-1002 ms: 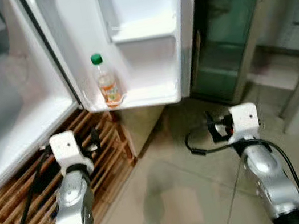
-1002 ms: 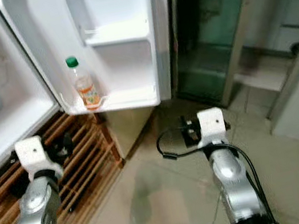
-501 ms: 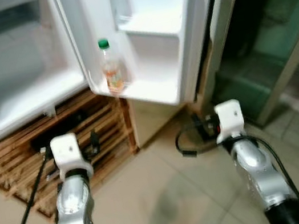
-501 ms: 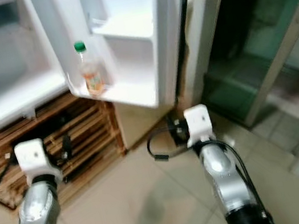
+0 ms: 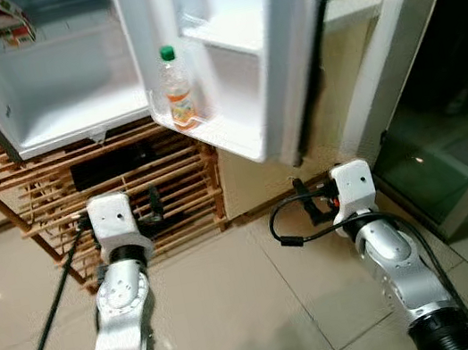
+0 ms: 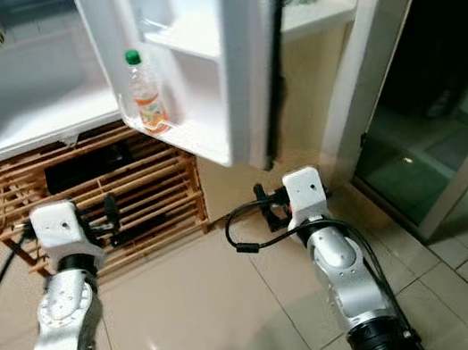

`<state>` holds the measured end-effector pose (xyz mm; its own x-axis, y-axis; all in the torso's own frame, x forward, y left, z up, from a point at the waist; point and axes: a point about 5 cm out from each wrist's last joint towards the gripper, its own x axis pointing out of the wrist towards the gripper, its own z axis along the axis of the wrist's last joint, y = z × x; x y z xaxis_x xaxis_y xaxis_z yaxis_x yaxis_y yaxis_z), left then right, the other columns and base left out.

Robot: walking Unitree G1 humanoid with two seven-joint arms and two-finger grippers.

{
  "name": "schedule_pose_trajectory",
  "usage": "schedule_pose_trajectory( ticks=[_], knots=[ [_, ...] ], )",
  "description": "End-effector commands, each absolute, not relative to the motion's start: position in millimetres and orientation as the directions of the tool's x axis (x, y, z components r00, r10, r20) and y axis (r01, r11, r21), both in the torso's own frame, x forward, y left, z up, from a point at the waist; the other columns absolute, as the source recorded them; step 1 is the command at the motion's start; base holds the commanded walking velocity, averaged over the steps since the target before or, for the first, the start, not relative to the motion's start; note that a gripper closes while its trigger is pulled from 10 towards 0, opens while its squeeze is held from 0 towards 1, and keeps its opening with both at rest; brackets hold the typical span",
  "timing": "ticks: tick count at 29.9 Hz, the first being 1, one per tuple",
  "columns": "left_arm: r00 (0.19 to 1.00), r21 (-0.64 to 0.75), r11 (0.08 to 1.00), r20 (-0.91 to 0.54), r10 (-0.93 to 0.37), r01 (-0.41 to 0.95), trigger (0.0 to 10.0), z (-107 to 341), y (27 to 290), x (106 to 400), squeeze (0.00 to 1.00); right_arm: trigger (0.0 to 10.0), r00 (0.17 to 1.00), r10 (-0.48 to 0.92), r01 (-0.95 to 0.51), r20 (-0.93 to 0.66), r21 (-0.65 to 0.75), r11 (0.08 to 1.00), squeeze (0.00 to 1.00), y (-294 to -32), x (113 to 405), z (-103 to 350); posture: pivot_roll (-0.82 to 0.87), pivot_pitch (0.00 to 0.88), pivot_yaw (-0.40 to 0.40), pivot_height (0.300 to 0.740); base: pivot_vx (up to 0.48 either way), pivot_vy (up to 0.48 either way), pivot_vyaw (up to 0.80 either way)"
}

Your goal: Restocking fridge

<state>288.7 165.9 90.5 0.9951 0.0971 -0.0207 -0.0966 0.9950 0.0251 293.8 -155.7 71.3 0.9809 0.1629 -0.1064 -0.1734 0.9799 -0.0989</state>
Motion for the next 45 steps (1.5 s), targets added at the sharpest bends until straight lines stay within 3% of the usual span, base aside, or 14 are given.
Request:
schedule_pose_trajectory(
  ticks=[1, 10, 16, 35, 41, 45],
  knots=[
    [0.983, 0.015, 0.984, -0.044, 0.179, -0.179, 10.0, 90.0, 183.6, 291.7, 0.00, 10.0, 0.981, 0.185, -0.191, -0.067, -0.109, 0.976, 0.00, -149.5, 301.0, 79.9, -0.14, 0.000, -0.019, 0.740, 0.000, -0.480, 0.66],
    [0.979, 0.012, 0.979, -0.037, 0.203, -0.202, 10.0, 90.9, 186.8, 291.9, 0.00, 10.0, 0.981, 0.183, -0.189, -0.058, -0.123, 0.974, 0.00, -145.3, 306.8, 81.7, -0.13, 0.000, -0.017, 0.740, 0.000, -0.467, 0.64],
    [0.985, 0.016, 0.985, -0.018, 0.174, -0.174, 10.0, 94.9, 184.9, 294.9, 0.00, 10.0, 0.985, 0.164, -0.169, -0.062, -0.103, 0.980, 0.00, -146.7, 308.5, 80.1, -0.13, 0.000, -0.014, 0.740, 0.000, 0.000, 0.00],
    [0.986, -0.053, 0.986, 0.042, 0.161, -0.159, 10.0, 105.5, 181.6, 293.7, 0.00, 10.0, 0.987, 0.155, -0.159, -0.048, -0.094, 0.983, 0.00, -147.6, 316.6, 83.5, -0.12, 0.000, -0.028, 0.740, 0.399, 0.190, 0.00],
    [0.981, 0.004, 0.982, 0.052, 0.187, -0.188, 10.0, 107.0, 180.1, 295.5, 0.00, 10.0, 0.989, 0.140, -0.144, -0.046, -0.111, 0.983, 0.00, -149.3, 321.8, 85.4, -0.12, 0.000, -0.027, 0.740, 0.062, 0.050, 0.00],
    [0.985, 0.048, 0.984, -0.013, 0.174, -0.173, 10.0, 94.1, 181.5, 295.9, 0.00, 10.0, 0.994, 0.086, -0.095, -0.061, -0.175, 0.980, 0.00, -152.4, 337.0, 89.9, -0.11, 0.000, -0.021, 0.740, 0.000, 0.000, 0.00]
  ],
)
